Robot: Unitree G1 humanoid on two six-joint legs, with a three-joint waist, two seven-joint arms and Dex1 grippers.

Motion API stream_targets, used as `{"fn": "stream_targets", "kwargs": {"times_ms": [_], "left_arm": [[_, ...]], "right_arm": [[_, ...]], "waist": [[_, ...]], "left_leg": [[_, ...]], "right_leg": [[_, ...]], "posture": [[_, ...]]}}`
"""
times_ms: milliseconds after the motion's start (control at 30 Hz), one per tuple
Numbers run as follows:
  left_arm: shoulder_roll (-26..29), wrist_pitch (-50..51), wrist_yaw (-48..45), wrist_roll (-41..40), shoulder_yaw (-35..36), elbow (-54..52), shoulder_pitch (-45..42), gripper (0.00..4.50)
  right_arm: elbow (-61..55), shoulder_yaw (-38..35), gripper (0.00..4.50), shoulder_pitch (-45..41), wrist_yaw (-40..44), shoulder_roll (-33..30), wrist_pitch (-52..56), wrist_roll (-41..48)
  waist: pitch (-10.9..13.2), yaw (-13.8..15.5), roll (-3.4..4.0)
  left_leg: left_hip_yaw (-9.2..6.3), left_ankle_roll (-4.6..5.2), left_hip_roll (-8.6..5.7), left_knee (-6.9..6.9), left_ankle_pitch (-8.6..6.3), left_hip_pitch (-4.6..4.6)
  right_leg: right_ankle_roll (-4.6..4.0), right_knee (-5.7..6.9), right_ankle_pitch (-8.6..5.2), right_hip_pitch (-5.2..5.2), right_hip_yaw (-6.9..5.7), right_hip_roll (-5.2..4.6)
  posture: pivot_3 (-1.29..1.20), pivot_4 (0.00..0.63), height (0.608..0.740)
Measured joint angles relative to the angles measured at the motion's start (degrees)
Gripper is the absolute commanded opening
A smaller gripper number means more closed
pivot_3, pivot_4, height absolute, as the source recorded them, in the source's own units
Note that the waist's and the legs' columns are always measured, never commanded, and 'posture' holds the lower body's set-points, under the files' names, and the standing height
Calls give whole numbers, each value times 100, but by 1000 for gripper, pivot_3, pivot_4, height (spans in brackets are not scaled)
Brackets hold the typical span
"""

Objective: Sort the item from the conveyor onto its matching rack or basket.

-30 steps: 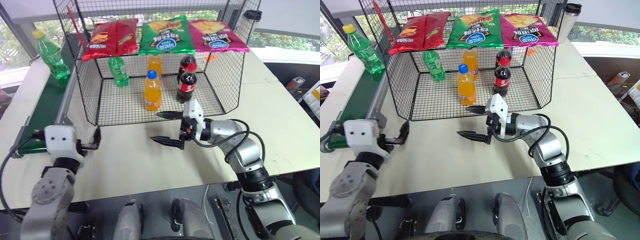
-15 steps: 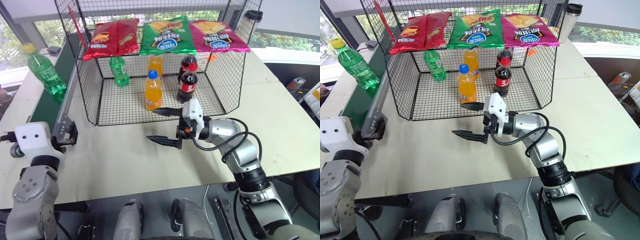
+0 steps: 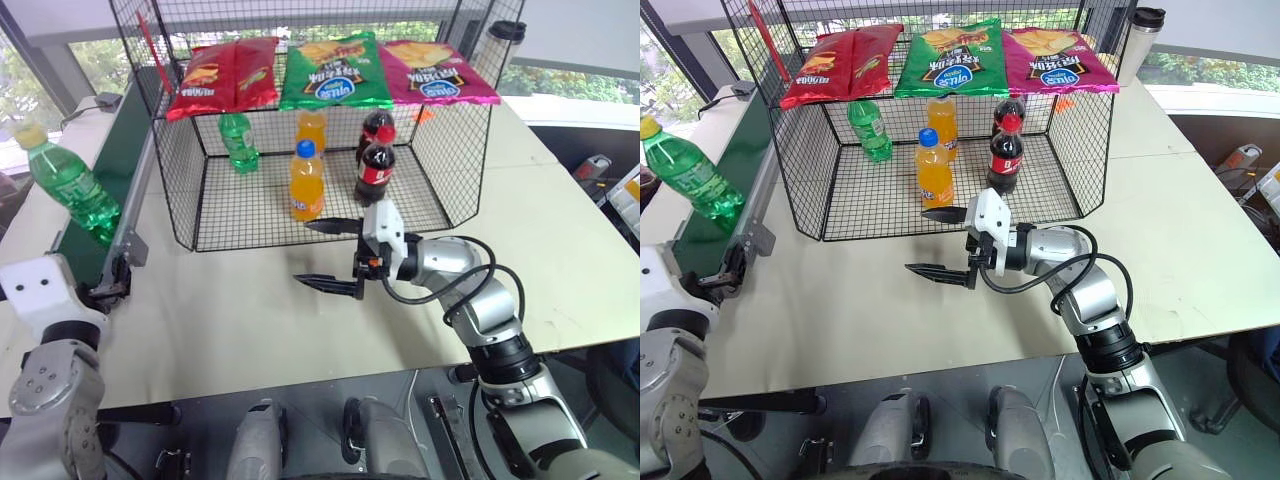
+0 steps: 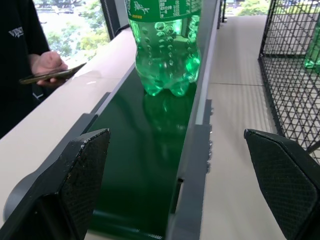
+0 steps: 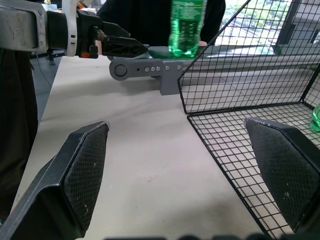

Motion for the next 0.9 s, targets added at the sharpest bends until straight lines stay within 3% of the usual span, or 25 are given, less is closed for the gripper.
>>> {"fn": "stream_targets", "kwargs": {"times_ms": [567, 700, 733, 900], "left_arm": [[215, -47, 17, 4, 162, 197, -90, 4456], [204, -196, 7, 50, 176, 186, -20, 2782], [190, -235, 0, 53, 168, 185, 4, 2559], [152, -330, 10, 67, 128, 184, 54, 2559]], "right_arm": [[47, 21, 4500, 2, 10, -27, -16, -59], [86, 21, 4500, 2, 10, -27, -22, -96], [101, 21, 4500, 3, 8, -27, -28, -103], [179, 21, 4500, 3, 19, -30, -107, -139]], "waist": [[0, 2, 0], [0, 11, 0], [0, 10, 0], [0, 9, 0]], "left_leg": [[1, 0, 0, 0, 0, 0], [1, 0, 0, 0, 0, 0], [1, 0, 0, 0, 0, 1], [0, 0, 0, 0, 0, 2]], "right_leg": [[-9, 0, -5, 0, 0, 0], [-10, 0, -5, 1, 0, -2], [-10, 0, -6, 2, 0, -2], [-11, 1, -6, 2, -1, -1]], "posture": [[0, 150, 740], [0, 150, 740], [0, 150, 740], [0, 150, 740]]}}
